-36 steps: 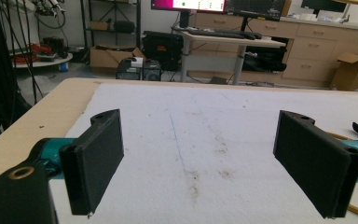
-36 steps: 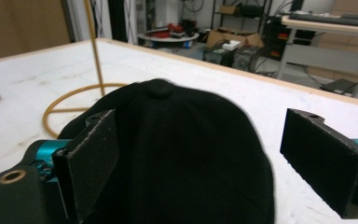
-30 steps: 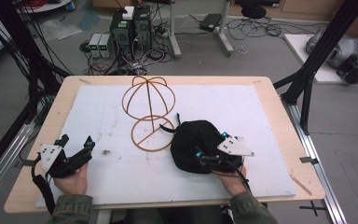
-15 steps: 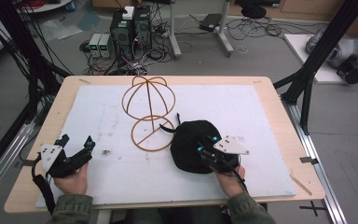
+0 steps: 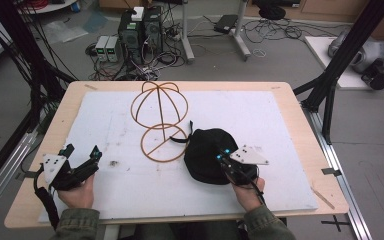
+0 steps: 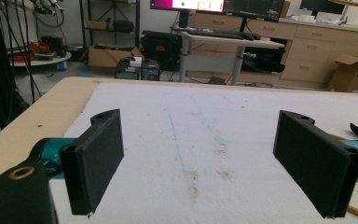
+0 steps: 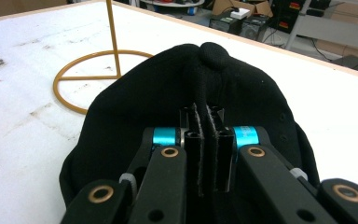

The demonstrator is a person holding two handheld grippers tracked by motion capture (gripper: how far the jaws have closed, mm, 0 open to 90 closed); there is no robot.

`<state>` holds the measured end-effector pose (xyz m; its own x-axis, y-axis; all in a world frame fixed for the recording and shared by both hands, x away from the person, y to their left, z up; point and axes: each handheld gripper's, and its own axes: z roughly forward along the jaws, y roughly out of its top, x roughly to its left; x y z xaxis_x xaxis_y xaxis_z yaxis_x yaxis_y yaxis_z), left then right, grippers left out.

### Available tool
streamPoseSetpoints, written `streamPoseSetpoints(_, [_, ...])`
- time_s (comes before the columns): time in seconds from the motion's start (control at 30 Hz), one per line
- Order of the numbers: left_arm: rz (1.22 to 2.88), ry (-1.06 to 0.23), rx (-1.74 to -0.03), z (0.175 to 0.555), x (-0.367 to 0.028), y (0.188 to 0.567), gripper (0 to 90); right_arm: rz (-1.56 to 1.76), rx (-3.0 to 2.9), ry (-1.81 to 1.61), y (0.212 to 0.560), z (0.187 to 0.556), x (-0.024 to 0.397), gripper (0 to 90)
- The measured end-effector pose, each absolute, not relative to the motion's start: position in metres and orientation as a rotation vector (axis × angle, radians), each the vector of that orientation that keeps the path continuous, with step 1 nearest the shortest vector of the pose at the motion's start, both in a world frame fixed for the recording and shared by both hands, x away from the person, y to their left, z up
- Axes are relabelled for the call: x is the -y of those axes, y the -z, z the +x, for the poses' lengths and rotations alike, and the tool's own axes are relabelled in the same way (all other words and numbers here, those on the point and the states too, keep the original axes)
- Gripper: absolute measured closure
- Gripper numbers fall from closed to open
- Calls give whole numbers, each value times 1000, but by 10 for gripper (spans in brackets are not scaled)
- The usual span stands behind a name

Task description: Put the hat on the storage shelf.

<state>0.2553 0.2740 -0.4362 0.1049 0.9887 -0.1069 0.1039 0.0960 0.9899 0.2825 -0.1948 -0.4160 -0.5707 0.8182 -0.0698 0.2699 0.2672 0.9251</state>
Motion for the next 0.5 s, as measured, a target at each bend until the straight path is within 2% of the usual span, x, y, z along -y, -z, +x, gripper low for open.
streamPoseSetpoints(0.5, [1252, -1002, -1243, 256, -273, 436, 164, 1001, -1918, -1341, 411, 279, 201, 868])
